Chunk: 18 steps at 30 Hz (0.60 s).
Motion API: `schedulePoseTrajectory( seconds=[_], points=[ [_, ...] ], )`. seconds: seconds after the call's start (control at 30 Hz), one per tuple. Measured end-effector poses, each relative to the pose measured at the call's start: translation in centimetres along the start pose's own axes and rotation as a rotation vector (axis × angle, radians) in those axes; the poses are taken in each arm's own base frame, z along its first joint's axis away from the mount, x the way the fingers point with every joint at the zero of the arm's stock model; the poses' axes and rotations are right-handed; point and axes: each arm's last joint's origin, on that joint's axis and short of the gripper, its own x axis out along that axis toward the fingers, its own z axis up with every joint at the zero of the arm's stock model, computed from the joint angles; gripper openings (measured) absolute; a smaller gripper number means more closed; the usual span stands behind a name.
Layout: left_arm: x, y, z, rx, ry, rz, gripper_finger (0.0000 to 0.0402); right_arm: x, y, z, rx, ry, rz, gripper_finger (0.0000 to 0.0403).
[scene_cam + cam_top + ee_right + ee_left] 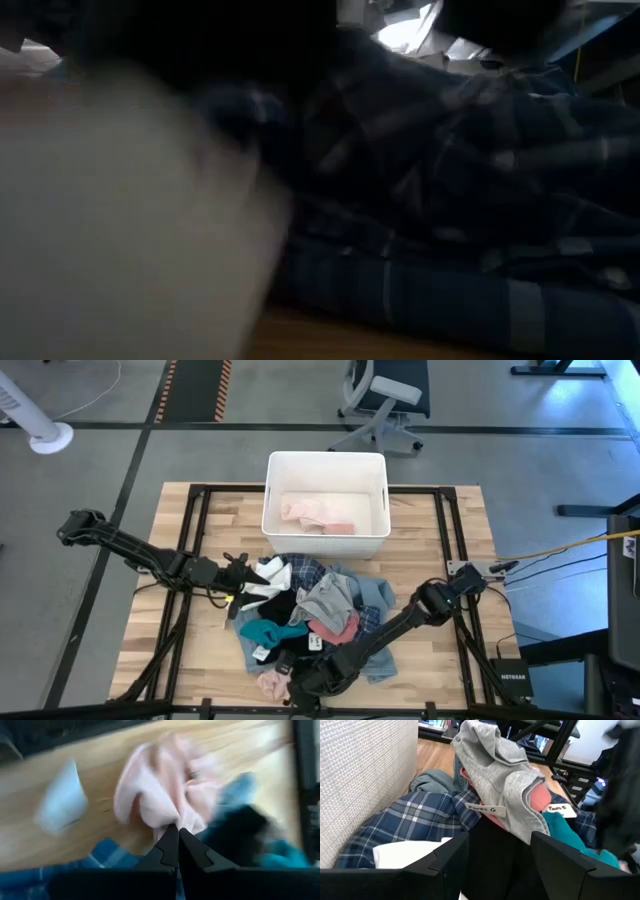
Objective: Sort clothes
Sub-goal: Put the pink sock into the white laundry bin
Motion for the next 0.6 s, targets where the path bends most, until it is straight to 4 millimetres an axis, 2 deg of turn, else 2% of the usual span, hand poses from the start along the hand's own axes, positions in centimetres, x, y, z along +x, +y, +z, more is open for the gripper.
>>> schedulePoseTrajectory(
  seconds=[0.33,0.47,0.6],
  points=[
    [0.0,0.1,-0.2,0.006,0.022,0.007,0.0210,-8.3,-3.5,-0.4,-0.005,0.014,-0.145,0.0006],
    [0.0,0.1,-0.3,0.008,0.032,0.010,0.0210,-12.3,-5.3,-1.6,0.017,0.043,-0.227,0.0005],
    [0.0,0.2,-0.5,0.013,0.051,0.016,0.0210,-16.4,-7.6,-3.9,0.070,0.064,-0.304,0.0007]
  ],
)
